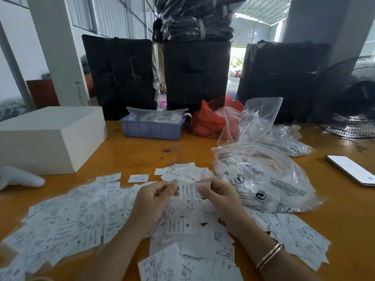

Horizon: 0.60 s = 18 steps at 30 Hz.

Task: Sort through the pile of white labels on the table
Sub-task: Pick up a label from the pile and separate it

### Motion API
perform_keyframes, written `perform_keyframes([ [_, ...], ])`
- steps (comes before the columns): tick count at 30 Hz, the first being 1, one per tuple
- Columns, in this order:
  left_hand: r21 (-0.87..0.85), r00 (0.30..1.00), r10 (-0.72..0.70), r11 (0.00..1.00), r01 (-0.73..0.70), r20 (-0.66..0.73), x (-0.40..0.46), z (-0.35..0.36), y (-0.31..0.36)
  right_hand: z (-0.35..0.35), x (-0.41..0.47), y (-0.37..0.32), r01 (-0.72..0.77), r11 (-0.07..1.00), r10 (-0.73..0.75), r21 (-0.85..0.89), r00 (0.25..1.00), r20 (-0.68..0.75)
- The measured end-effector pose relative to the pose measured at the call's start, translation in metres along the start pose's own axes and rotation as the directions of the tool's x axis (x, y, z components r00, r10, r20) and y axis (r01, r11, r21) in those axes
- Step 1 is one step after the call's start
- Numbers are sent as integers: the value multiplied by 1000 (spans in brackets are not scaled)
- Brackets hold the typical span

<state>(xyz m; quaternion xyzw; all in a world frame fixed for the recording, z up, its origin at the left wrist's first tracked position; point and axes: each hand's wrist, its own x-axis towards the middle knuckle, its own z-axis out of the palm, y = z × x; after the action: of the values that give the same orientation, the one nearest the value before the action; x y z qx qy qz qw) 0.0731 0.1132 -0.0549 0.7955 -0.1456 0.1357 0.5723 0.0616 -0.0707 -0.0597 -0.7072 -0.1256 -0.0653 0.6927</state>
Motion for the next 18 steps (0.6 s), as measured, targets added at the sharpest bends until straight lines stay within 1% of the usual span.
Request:
perform_keyframes([
  [3,-12,1000,4,1000,-3,14,-1,-1,0,1,0,1,14,992,-16,-129,1000,-21],
  [5,-10,1000,-9,1000,9,30,0,0,-2,2,-1,1,37,979,-39,-201,999,-9],
  [8,16,998,-26,1000,25,65,2,3,-8,8,-3,0,73,962,-68,-265,997,30],
  [10,43,997,-12,999,9,79,2,4,-10,12,-3,1,88,950,-88,-300,996,16],
  [12,41,998,-3,999,0,62,2,4,-10,14,-3,2,78,955,-92,-286,995,-37],
  [15,-36,1000,-29,999,29,8,3,3,-10,12,-1,0,18,985,-44,-171,987,-154],
  [16,-44,1000,-28,999,28,0,3,3,-11,11,-1,0,8,989,-33,-146,985,-167],
  [18,-37,1000,-16,999,16,2,3,3,-10,11,-1,1,7,988,-31,-156,988,-151],
])
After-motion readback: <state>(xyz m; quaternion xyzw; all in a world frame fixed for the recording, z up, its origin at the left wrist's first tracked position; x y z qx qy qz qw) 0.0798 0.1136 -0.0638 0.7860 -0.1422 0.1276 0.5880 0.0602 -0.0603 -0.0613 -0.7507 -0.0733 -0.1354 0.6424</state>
